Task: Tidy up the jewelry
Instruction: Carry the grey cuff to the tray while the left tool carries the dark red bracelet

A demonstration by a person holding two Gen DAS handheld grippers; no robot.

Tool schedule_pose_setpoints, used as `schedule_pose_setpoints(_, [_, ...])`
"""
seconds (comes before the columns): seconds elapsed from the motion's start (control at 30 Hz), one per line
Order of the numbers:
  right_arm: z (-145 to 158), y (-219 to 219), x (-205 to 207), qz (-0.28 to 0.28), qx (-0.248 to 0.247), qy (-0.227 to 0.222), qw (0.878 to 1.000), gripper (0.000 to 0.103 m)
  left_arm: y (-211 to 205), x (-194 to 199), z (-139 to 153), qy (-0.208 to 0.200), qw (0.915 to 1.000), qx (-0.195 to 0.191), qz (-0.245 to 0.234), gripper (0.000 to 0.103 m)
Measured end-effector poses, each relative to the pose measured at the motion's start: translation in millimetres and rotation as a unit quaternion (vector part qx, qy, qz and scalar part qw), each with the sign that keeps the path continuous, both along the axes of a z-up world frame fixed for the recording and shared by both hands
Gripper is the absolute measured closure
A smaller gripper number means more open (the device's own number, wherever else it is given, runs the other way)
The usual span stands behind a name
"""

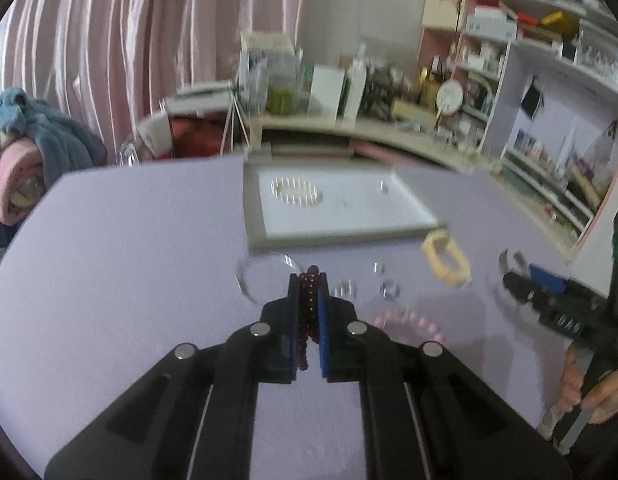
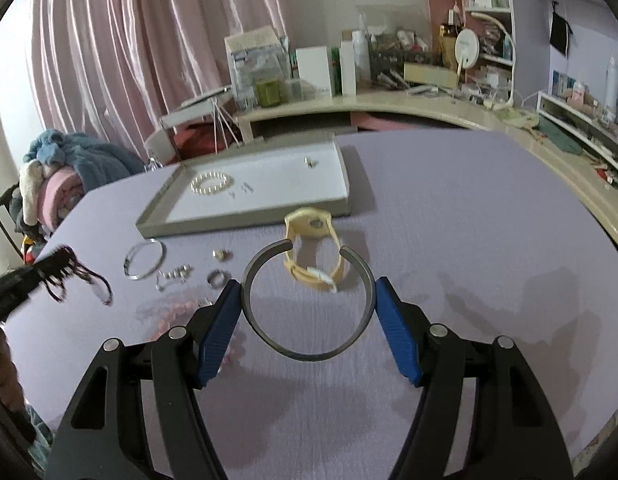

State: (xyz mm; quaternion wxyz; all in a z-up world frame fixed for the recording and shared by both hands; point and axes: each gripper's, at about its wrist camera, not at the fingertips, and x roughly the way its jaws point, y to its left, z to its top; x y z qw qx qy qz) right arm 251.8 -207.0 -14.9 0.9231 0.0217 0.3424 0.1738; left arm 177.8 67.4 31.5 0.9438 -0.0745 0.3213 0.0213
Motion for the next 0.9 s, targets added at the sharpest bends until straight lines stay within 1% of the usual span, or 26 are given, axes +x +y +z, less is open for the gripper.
schedule_pose_setpoints(0.1, [5.0, 1.0, 0.3, 0.000, 0.001, -0.008, 1.000, 0.034, 4.9, -6.1, 21.0, -0.028, 0.9996, 0.002, 0.006, 0.095])
schedule_pose_setpoints(0.17, [6.0, 1.6, 1.0, 0.001, 0.002, -0.010, 1.000, 0.034, 7.3, -7.2, 29.1, -0.037, 0.9993, 0.001, 0.009, 0.095])
schedule_pose_setpoints(0.33, [6.5, 3.9, 2.9, 0.004, -0.002, -0.010, 1.000, 0.034, 9.3, -9.8, 37.1, -0.046, 0.9989, 0.000, 0.011, 0.095])
schedule_pose_setpoints(0.43, [13.5, 7.5, 8.2, 0.006, -0.005, -0.017, 1.000, 0.034, 9.9, -7.1, 41.4, -0.048, 0.9988, -0.003, 0.010, 0.095])
schedule_pose_setpoints(0.5, [23.9, 10.7, 14.1, 0.006, -0.005, -0.030, 1.000, 0.034, 10.1, -5.0, 45.8, -0.052, 0.9986, -0.006, 0.008, 0.095])
schedule_pose_setpoints(0.63, [41.9, 18.3, 30.2, 0.007, -0.010, -0.051, 0.999, 0.034, 4.5, 5.3, 62.3, -0.067, 0.9978, 0.001, -0.003, 0.095])
schedule_pose_setpoints(0.73, [49.7, 27.2, 47.8, 0.013, -0.016, -0.055, 0.998, 0.034, -0.2, 19.8, 75.2, -0.074, 0.9972, 0.005, -0.012, 0.095])
schedule_pose_setpoints(0.8, [51.2, 34.1, 62.0, 0.018, -0.019, -0.051, 0.998, 0.034, -2.6, 33.2, 84.4, -0.081, 0.9965, 0.009, -0.017, 0.095])
schedule_pose_setpoints(0.9, [48.9, 43.6, 86.5, 0.027, -0.016, -0.033, 0.999, 0.034, -4.4, 53.1, 93.3, -0.087, 0.9959, 0.009, -0.022, 0.095])
